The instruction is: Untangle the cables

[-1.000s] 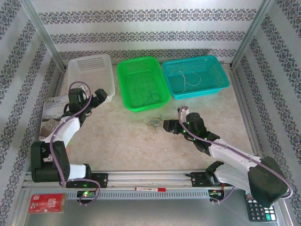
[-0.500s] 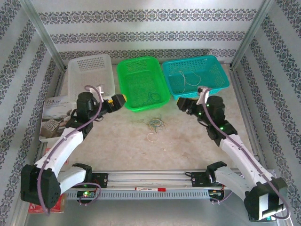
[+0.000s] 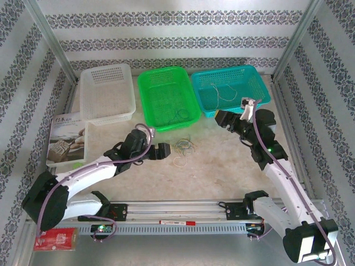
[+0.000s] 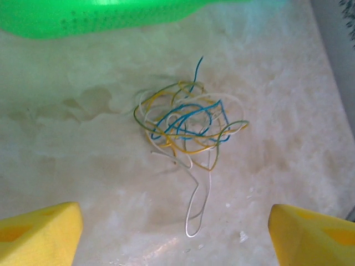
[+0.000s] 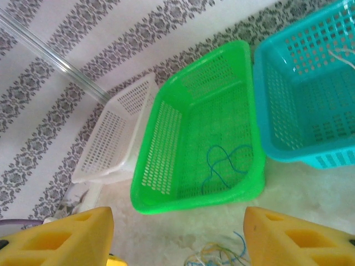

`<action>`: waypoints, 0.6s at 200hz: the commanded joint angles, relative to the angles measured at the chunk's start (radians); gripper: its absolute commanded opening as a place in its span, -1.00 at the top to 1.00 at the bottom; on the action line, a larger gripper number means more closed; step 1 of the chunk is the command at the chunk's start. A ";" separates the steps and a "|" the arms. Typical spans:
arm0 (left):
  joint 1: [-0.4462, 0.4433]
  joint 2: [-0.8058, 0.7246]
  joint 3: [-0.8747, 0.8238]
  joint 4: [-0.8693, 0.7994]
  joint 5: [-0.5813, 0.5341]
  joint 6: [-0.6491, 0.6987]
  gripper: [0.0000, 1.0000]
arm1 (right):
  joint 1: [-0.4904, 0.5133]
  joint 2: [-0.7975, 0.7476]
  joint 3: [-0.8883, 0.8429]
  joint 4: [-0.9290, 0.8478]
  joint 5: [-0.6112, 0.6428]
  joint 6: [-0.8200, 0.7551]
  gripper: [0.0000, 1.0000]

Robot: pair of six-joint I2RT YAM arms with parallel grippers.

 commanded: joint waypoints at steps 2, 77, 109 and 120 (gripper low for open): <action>-0.052 0.067 0.064 -0.017 -0.089 0.033 -0.57 | -0.005 -0.039 -0.064 -0.010 -0.006 0.021 -0.26; -0.163 0.237 0.171 -0.032 -0.116 0.062 -0.13 | 0.055 -0.032 -0.226 0.041 -0.006 0.065 -0.25; -0.200 0.271 0.186 -0.062 -0.151 0.068 -0.06 | 0.117 0.004 -0.273 0.085 0.024 0.079 -0.25; -0.208 0.284 0.189 -0.068 -0.159 0.071 -0.05 | 0.133 0.012 -0.285 0.095 0.031 0.083 -0.25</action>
